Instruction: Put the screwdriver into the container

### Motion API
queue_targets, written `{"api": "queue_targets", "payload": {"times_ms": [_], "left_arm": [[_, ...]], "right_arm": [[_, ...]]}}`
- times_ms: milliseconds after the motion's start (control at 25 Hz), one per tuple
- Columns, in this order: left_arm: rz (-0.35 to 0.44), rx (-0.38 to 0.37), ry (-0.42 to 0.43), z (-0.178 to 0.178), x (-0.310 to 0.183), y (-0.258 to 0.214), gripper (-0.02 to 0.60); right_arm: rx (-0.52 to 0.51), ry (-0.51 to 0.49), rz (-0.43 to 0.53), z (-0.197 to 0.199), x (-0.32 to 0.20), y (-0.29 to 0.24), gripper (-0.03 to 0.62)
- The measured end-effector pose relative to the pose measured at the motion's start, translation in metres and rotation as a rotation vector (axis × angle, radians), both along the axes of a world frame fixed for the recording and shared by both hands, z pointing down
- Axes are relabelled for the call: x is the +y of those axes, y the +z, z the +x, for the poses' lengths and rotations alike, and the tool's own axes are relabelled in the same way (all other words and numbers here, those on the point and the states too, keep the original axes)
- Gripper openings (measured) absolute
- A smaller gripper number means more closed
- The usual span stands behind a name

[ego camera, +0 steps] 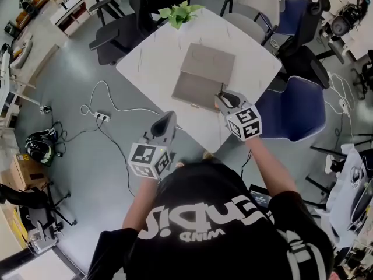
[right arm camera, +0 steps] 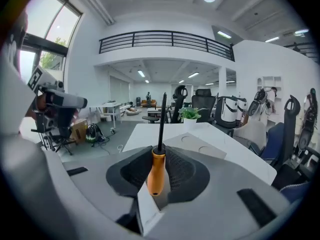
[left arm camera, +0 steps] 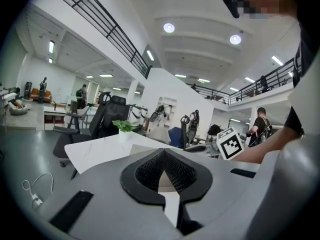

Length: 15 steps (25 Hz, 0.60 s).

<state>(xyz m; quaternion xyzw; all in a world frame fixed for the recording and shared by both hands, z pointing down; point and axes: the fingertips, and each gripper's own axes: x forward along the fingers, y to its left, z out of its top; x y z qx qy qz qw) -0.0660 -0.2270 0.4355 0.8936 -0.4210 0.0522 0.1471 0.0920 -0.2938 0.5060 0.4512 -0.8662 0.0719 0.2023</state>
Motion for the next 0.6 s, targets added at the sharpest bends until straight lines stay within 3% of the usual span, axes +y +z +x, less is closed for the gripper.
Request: {"api": "queue_targets", "payload": {"times_ms": [360, 600], "left_arm": [[-0.012, -0.001, -0.046, -0.014, 0.000, 0.004, 0.014], [-0.013, -0.004, -0.087, -0.026, -0.006, 0.004, 0.013]], "right_arm": [[0.226, -0.099, -0.097, -0.010, -0.036, 0.061, 0.080], [0.290, -0.142, -0.155, -0.015, -0.054, 0.085, 0.080]]}}
